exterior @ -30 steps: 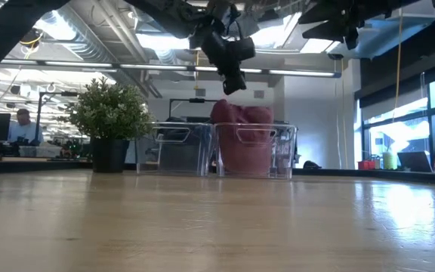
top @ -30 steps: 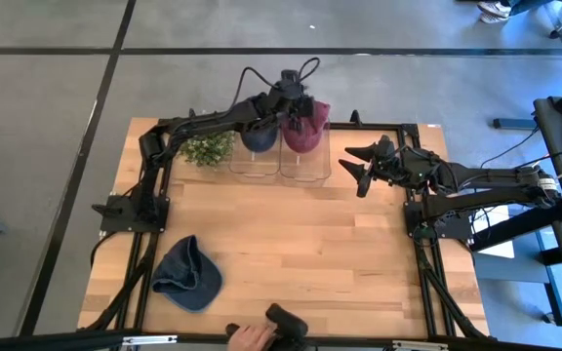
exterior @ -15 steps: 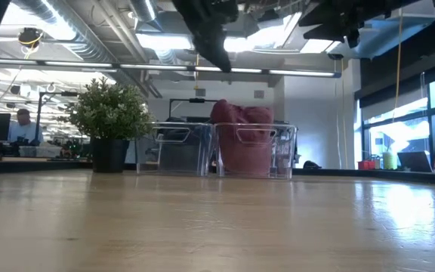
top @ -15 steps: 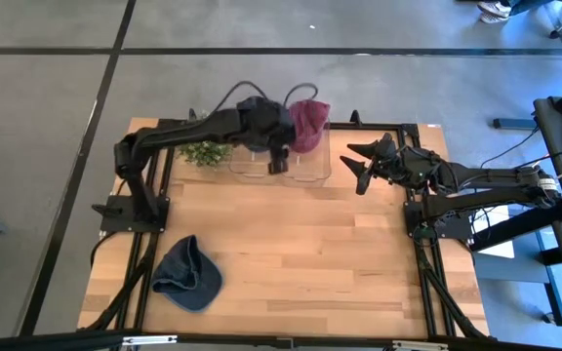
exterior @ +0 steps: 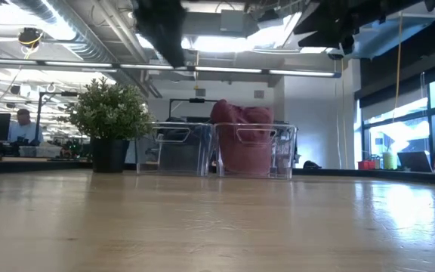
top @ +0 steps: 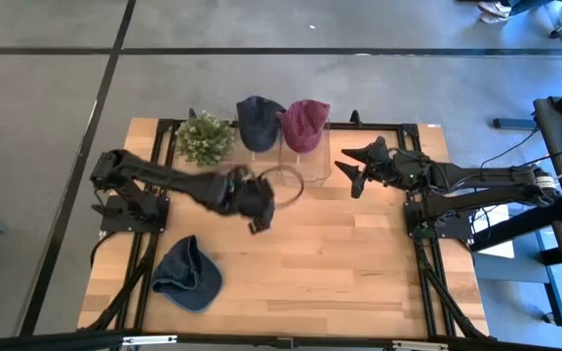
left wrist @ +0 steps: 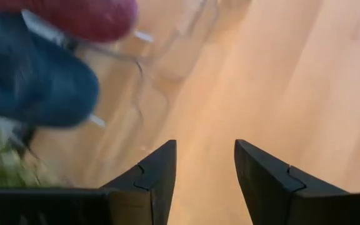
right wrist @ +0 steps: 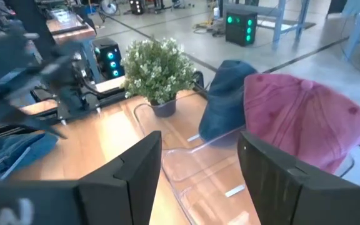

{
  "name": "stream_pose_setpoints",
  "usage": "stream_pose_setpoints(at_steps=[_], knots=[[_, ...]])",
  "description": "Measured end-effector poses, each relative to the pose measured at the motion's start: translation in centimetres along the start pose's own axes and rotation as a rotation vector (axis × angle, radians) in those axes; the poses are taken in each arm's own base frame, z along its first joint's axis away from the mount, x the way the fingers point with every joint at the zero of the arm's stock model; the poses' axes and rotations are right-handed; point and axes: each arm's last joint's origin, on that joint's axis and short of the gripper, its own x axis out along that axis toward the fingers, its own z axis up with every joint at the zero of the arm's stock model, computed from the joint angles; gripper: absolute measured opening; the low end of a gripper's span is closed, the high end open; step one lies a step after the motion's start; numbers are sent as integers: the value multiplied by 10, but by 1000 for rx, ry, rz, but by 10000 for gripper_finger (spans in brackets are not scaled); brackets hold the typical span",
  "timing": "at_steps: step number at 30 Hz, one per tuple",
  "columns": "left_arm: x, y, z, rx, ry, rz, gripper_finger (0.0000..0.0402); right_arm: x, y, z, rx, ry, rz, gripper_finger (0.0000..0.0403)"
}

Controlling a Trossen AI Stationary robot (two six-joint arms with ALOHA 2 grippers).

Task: Pick & Place hat
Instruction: Put the black cap into the left transparent bin

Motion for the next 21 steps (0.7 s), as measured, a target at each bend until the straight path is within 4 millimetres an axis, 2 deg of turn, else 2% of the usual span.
stream_pose_setpoints(at_steps=[6,8,11,15,19,21], knots=[[-30,-51,-47,-219,59,-19,155,13,5,-9,28,60,24,210],[-36,-72,-63,-246,53,-20,155,18,8,-12,38,78,45,210],[-41,-92,-88,-317,104,0,155,24,11,-16,18,100,76,210],[-41,-105,-117,-426,276,105,155,31,14,-23,-1,154,121,210],[-52,-101,-144,-463,553,303,155,36,17,-29,-4,196,170,210],[-56,-101,-152,-492,622,290,155,38,18,-31,-4,212,194,210]])
